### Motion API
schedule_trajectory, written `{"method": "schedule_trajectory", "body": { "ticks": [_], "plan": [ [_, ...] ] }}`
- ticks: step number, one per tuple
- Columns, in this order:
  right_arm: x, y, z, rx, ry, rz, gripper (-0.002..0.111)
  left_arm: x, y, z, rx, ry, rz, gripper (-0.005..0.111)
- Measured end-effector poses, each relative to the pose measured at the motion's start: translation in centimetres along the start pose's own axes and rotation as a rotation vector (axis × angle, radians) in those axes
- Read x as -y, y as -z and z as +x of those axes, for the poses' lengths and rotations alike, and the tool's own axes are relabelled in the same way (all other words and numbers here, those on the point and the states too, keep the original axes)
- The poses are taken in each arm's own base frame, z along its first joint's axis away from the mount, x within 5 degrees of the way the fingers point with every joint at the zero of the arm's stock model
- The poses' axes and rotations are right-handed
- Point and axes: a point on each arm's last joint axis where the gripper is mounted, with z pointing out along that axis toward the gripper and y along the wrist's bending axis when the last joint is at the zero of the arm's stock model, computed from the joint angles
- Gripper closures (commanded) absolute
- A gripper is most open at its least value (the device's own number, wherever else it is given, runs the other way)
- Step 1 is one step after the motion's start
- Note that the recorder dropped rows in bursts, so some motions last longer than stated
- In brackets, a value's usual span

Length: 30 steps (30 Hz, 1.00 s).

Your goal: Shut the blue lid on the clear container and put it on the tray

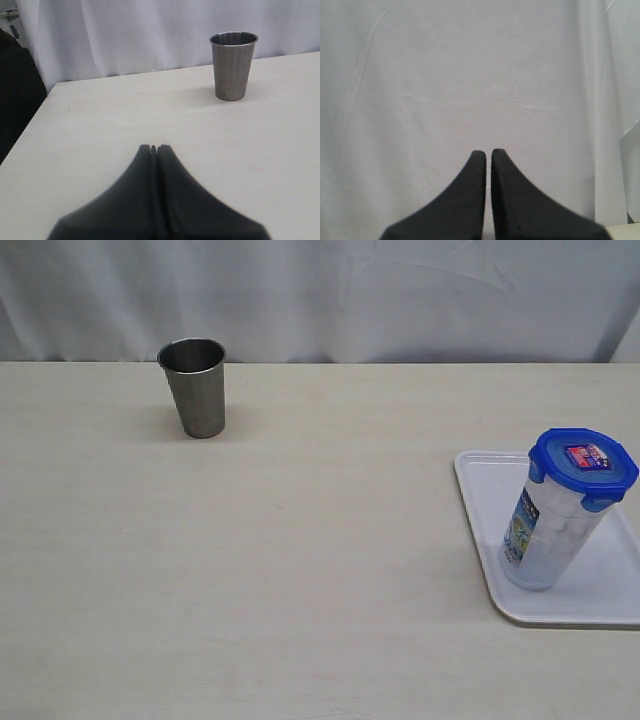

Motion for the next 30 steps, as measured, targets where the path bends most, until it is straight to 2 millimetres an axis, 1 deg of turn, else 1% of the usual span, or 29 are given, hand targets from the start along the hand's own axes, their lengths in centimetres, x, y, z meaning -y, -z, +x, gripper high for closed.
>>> {"method": "schedule_trajectory", "body": {
  "ticks": [6, 10, 16, 18, 19, 20, 21, 22, 24, 27, 28, 30],
  "plan": [
    [0.0, 0.0, 0.0, 0.004, -0.002, -0.005, 0.104, 0.0, 0.0, 0.0, 0.000, 0.000, 0.000, 0.107],
    [0.2, 0.4, 0.9, 0.008, -0.026, 0.014, 0.104, 0.0, 0.0, 0.0, 0.000, 0.000, 0.000, 0.107],
    [0.7, 3.5, 2.5, 0.099, -0.124, 0.032, 0.104, 0.0, 0.0, 0.0, 0.000, 0.000, 0.000, 0.107],
    [0.9, 4.8, 2.9, 0.149, -0.134, 0.033, 0.104, 0.0, 0.0, 0.0, 0.000, 0.000, 0.000, 0.107],
    [1.0, 5.9, 3.2, 0.197, -0.141, 0.031, 0.104, 0.0, 0.0, 0.0, 0.000, 0.000, 0.000, 0.107],
    [1.0, 6.3, 3.3, 0.217, -0.146, 0.031, 0.104, 0.0, 0.0, 0.0, 0.000, 0.000, 0.000, 0.107],
    [1.1, 7.2, 3.6, 0.259, -0.150, 0.031, 0.104, 0.0, 0.0, 0.0, 0.000, 0.000, 0.000, 0.107],
    [1.2, 7.4, 3.8, 0.274, -0.153, 0.035, 0.104, 0.0, 0.0, 0.0, 0.000, 0.000, 0.000, 0.107],
    [1.5, 7.5, 4.5, 0.284, -0.179, 0.055, 0.104, 0.0, 0.0, 0.0, 0.000, 0.000, 0.000, 0.107],
    [2.2, 7.1, 6.3, 0.284, -0.231, 0.092, 0.104, 0.0, 0.0, 0.0, 0.000, 0.000, 0.000, 0.107],
    [2.4, 6.9, 7.3, 0.285, -0.238, 0.100, 0.104, 0.0, 0.0, 0.0, 0.000, 0.000, 0.000, 0.107],
    [2.4, 6.8, 8.3, 0.293, -0.222, 0.089, 0.104, 0.0, 0.0, 0.0, 0.000, 0.000, 0.000, 0.107]
  ]
}}
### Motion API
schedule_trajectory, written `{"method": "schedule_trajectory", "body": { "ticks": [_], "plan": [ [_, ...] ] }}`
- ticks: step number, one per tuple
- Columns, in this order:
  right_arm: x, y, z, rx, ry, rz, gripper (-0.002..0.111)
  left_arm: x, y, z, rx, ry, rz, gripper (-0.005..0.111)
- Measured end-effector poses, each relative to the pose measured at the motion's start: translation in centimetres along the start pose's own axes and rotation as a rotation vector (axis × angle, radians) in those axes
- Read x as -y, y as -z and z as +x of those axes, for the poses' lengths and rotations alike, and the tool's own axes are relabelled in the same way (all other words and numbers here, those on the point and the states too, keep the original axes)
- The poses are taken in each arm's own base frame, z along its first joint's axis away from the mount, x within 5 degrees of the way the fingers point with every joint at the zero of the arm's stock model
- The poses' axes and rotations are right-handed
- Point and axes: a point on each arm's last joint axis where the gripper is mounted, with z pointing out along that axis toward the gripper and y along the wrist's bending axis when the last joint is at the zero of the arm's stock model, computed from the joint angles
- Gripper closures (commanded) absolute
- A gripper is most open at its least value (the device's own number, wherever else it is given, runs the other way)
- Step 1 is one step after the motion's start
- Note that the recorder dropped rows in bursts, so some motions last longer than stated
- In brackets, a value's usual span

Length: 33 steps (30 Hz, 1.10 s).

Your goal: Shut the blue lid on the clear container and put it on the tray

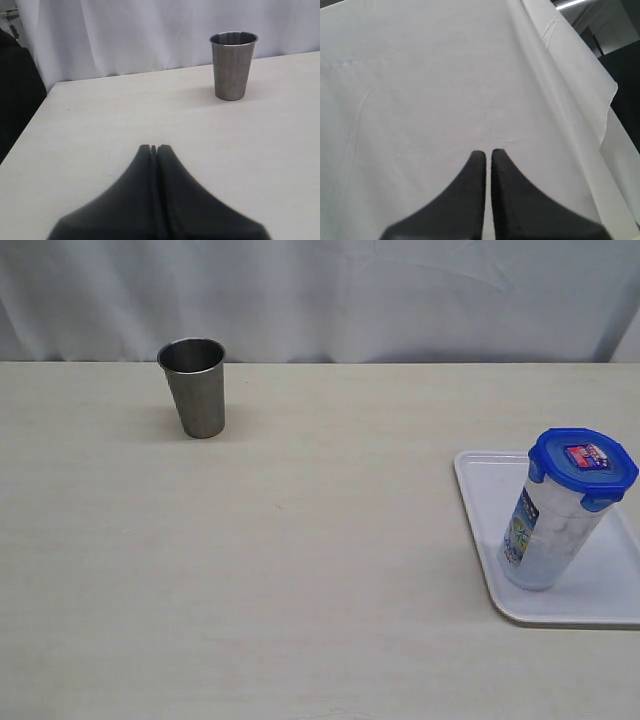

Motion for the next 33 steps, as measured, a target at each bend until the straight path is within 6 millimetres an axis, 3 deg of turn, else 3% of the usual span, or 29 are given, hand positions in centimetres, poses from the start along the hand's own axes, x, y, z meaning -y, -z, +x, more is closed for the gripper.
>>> {"method": "schedule_trajectory", "body": {
  "ticks": [4, 10, 17, 33],
  "plan": [
    [0.0, 0.6, 1.8, 0.069, 0.165, -0.097, 0.104, 0.0, 0.0, 0.0, 0.000, 0.000, 0.000, 0.107],
    [-0.1, 0.7, 2.2, 0.061, 0.233, -0.117, 0.104, 0.0, 0.0, 0.0, 0.000, 0.000, 0.000, 0.107],
    [-0.1, 0.9, 4.4, -0.164, 0.451, -0.164, 0.104, 0.0, 0.0, 0.0, 0.000, 0.000, 0.000, 0.107],
    [2.2, 2.1, 7.5, -0.587, 0.504, -0.015, 0.104, 0.0, 0.0, 0.0, -0.001, 0.000, 0.000, 0.107]
  ]
}}
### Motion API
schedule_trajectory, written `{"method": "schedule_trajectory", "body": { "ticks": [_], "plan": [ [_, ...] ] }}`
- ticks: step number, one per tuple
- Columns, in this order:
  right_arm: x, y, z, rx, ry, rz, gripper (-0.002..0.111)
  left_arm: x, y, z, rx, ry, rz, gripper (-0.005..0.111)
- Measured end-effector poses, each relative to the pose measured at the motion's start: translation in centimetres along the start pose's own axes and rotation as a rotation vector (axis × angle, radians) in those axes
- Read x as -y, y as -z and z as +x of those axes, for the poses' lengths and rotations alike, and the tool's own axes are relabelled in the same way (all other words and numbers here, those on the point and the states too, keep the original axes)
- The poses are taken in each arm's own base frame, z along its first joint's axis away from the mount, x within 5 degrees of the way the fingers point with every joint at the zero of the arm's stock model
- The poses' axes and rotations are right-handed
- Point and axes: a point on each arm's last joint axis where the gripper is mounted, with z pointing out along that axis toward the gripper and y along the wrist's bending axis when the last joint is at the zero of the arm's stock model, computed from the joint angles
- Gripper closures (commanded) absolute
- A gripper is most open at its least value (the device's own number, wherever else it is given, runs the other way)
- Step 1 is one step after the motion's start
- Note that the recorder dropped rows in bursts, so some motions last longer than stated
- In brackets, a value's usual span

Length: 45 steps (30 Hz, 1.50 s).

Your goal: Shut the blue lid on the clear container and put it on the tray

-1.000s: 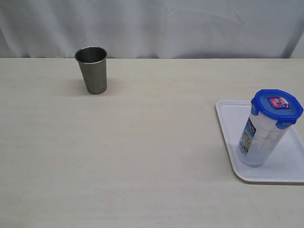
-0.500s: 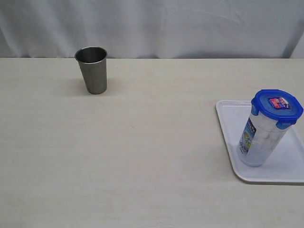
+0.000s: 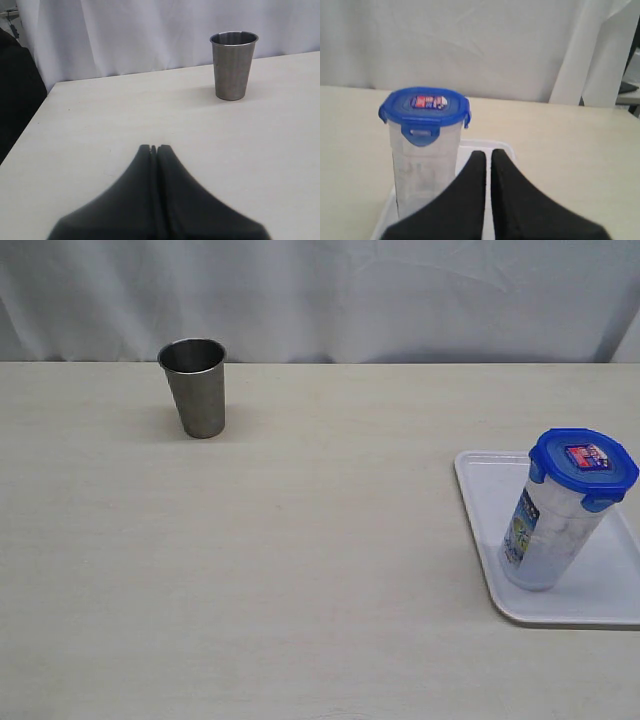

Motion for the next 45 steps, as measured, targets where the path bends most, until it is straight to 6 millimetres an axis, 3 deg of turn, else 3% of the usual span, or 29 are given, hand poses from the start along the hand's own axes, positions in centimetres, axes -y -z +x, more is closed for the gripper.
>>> {"method": "schedule_trajectory", "body": {
  "ticks": [7, 45],
  "plan": [
    [0.2, 0.1, 1.0, -0.107, -0.015, 0.020, 0.104, 0.0, 0.0, 0.0, -0.002, 0.000, 0.000, 0.107],
    [-0.2, 0.1, 1.2, -0.136, -0.078, -0.014, 0.104, 0.0, 0.0, 0.0, -0.002, 0.000, 0.000, 0.107]
  ]
}}
